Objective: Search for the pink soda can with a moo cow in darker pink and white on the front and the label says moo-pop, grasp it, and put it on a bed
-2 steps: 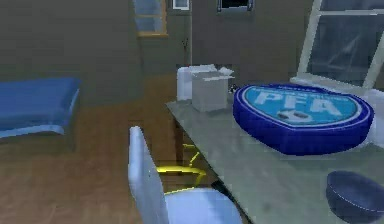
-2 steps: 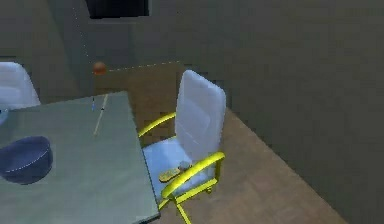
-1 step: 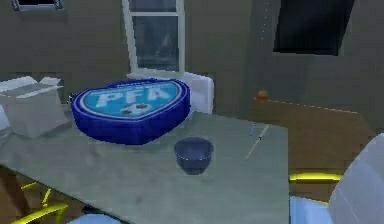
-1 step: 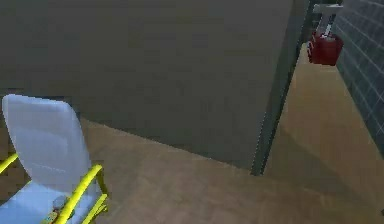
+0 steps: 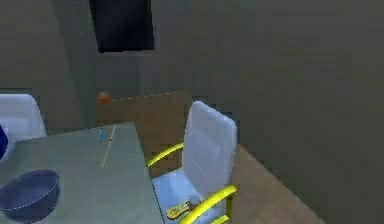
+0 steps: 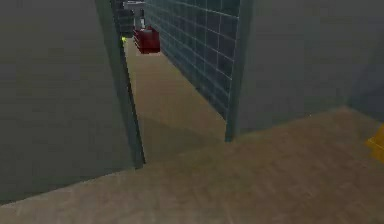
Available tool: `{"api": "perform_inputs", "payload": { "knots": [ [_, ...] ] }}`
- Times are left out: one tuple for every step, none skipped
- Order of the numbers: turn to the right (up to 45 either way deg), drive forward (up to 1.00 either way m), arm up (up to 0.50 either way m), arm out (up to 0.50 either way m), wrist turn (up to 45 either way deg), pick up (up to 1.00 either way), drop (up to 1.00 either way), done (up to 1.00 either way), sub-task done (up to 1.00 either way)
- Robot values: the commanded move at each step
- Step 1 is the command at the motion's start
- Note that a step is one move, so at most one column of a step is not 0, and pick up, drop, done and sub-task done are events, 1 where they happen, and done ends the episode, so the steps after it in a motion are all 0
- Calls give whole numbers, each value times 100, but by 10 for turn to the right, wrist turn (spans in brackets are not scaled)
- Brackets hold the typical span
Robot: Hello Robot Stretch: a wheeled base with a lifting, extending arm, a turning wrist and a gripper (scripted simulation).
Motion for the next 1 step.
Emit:
{"api": "perform_inputs", "payload": {
  "knots": [
    [300, 0, 0, 0, 0, 0, 0, 0, 0]
  ]
}}
